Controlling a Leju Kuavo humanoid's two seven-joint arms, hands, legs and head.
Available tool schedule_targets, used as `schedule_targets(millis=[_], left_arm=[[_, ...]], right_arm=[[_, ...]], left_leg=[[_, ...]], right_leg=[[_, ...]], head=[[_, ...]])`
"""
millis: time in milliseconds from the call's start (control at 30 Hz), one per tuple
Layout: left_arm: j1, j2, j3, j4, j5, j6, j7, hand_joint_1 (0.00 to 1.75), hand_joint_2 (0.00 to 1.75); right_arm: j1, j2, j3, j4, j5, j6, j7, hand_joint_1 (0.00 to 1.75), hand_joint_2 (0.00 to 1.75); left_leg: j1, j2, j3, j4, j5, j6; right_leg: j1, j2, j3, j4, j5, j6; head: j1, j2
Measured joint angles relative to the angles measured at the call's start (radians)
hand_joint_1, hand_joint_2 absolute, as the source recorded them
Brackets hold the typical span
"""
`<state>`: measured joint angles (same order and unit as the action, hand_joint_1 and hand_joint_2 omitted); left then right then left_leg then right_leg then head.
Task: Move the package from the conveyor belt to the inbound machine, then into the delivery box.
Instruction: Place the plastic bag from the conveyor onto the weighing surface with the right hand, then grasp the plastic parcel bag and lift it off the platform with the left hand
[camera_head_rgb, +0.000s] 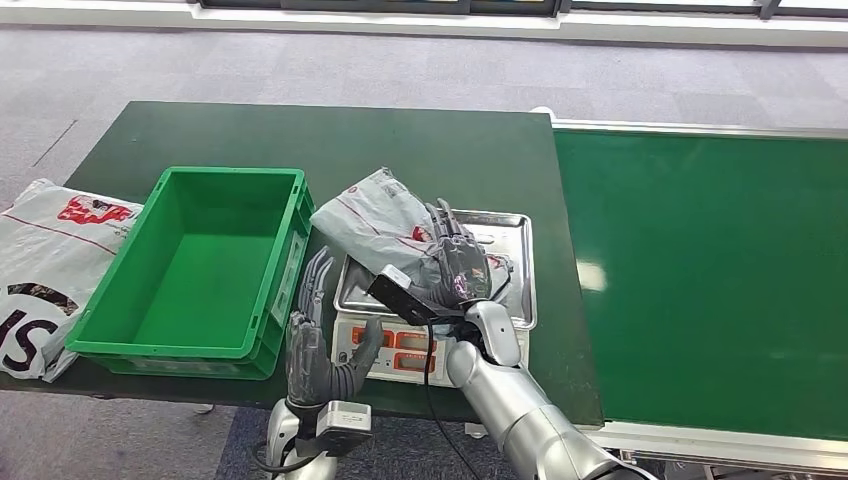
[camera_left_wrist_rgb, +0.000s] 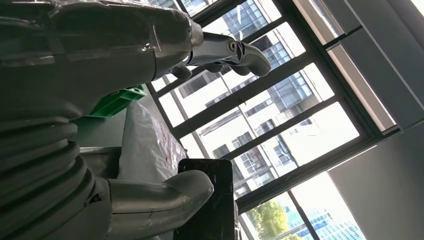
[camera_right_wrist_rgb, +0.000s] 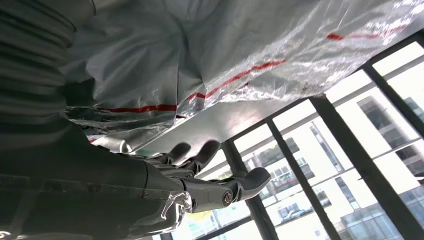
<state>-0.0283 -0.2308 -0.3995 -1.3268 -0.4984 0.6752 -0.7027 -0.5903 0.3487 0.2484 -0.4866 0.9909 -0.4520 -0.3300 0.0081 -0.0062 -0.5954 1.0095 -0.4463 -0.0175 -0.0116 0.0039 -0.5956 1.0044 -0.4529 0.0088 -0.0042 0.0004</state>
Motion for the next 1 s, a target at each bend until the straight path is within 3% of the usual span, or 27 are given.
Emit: schedule_targets(millis=[233,500,600,633,733,1000], left_arm=[[-0.011,0.0,-0.012,0.005,0.005,-0.002,0.0,0.0,1.75],[-0.021,0.0,-0.019,0.013,0.013,-0.002,0.0,0.0,1.75],[-0.023,0.0,-0.024,0.015,0.013,-0.002,0.0,0.0,1.75],[-0.024,0.0,-0.025,0.015,0.014,-0.001,0.0,0.0,1.75],[-0.025,0.0,-0.027,0.017,0.018,0.005,0.0,0.0,1.75],[-0.026,0.0,-0.032,0.021,0.027,0.016,0.0,0.0,1.75]], right_arm=[[-0.001,0.0,-0.02,0.01,-0.083,0.054,-0.097,0.0,0.0],[-0.002,0.0,-0.063,0.01,-0.171,0.001,-0.218,0.0,0.0],[-0.002,0.0,-0.075,0.009,-0.197,-0.029,-0.25,0.0,1.31],[-0.002,0.0,-0.08,0.006,-0.215,-0.049,-0.271,0.0,1.31],[-0.001,0.0,-0.096,-0.007,-0.265,-0.109,-0.333,0.0,0.0],[0.025,0.0,-0.101,-0.083,-0.324,-0.18,-0.369,0.0,0.0]], left_leg=[[0.0,0.0,0.0,0.0,0.0,0.0],[0.0,0.0,0.0,0.0,0.0,0.0],[0.0,0.0,0.0,0.0,0.0,0.0],[0.0,0.0,0.0,0.0,0.0,0.0],[0.0,0.001,0.0,0.0,0.0,0.0],[0.0,0.001,0.0,0.0,0.0,0.0]], right_leg=[[0.0,0.0,0.0,0.0,0.0,0.0],[0.0,0.0,0.0,0.0,0.0,0.0],[0.0,0.0,0.0,0.0,0.0,0.0],[0.0,0.0,0.0,0.0,0.0,0.0],[0.0,0.0,0.0,0.0,0.0,0.0],[0.0,0.001,0.0,0.0,0.0,0.0]], head=[[0.0,0.0],[0.0,0.0],[0.0,0.0],[0.0,0.0],[0.0,0.0],[0.0,0.0]])
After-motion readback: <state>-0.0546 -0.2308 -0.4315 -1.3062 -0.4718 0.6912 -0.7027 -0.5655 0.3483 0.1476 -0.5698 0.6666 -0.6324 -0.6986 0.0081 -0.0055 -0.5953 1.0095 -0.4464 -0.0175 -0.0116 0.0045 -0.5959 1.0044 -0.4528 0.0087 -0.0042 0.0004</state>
